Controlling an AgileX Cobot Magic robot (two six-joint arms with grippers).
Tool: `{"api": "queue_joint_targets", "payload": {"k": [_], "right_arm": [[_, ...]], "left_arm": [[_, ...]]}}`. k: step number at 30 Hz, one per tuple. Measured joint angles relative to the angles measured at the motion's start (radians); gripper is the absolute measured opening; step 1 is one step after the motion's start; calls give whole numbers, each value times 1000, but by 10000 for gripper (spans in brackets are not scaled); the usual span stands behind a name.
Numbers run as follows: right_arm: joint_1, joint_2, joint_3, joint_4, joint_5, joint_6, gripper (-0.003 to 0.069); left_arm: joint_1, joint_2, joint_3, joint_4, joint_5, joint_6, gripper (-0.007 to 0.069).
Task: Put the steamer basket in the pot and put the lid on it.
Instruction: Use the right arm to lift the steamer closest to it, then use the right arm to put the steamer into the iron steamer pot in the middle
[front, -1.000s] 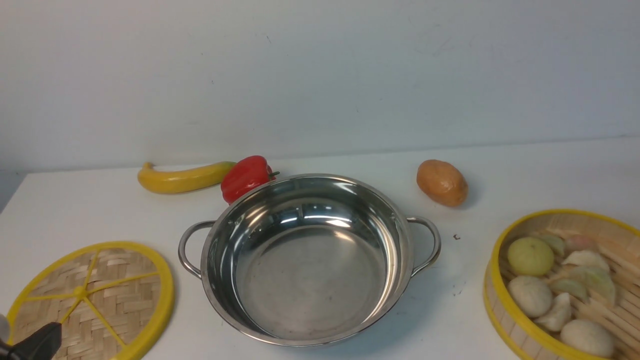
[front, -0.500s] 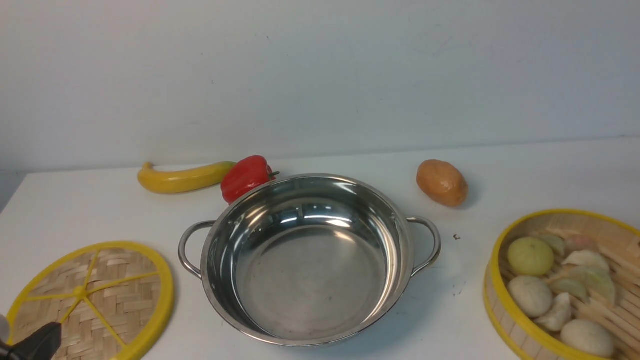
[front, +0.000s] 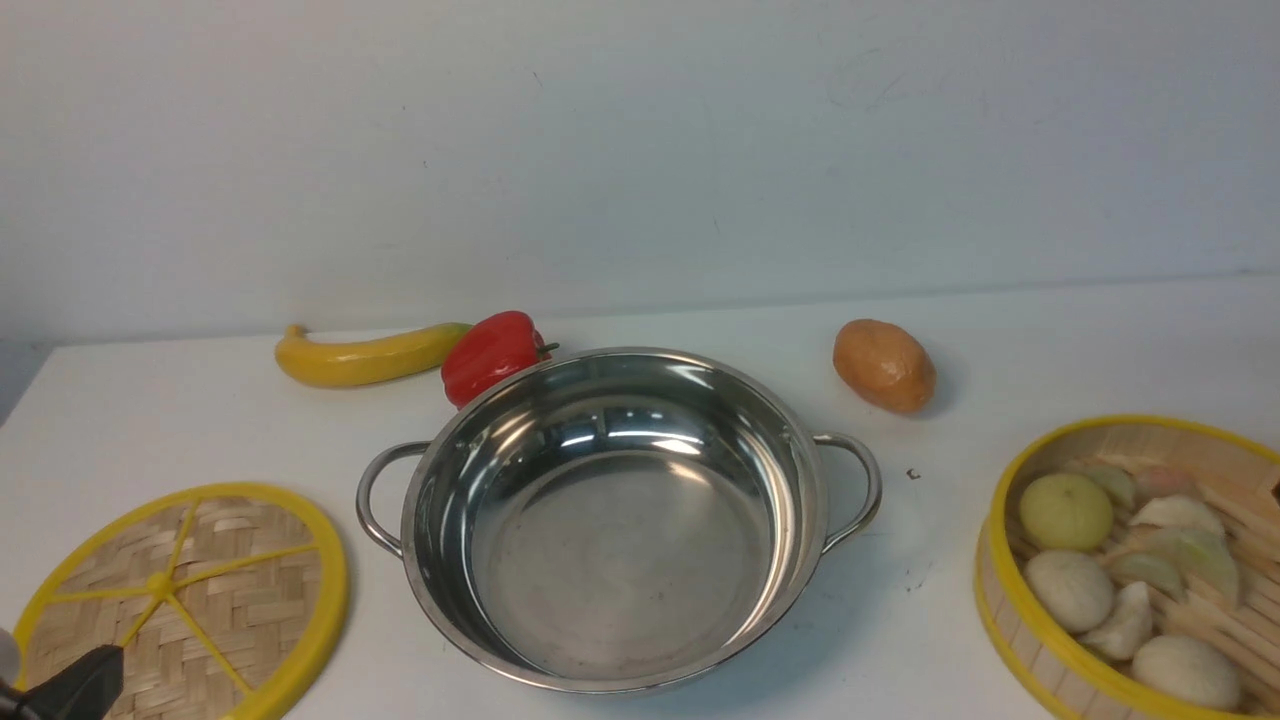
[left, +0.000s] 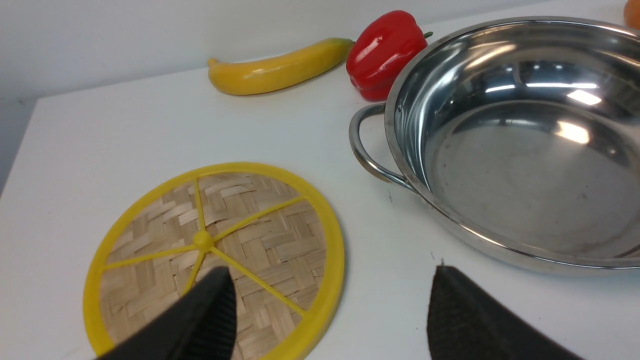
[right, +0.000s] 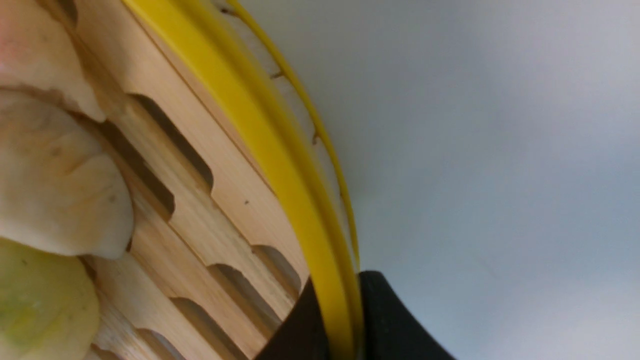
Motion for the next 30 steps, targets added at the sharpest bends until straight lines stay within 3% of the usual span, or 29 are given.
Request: {"api": "queue_joint_targets", "payload": {"k": [5, 12, 20, 30], "right_arm": [[-1, -16, -82, 7, 75, -5, 31], [-2, -19, -214, 165, 219, -46, 31], [0, -19, -306, 234, 297, -55, 31], [176, -19, -429, 211, 301, -13, 31]], "left_arm": [[0, 0, 0, 0, 0, 0, 473], [0, 0, 0, -3, 0, 0, 473], [0, 0, 0, -10, 0, 0, 473], [0, 0, 0, -43, 0, 3, 473]]}}
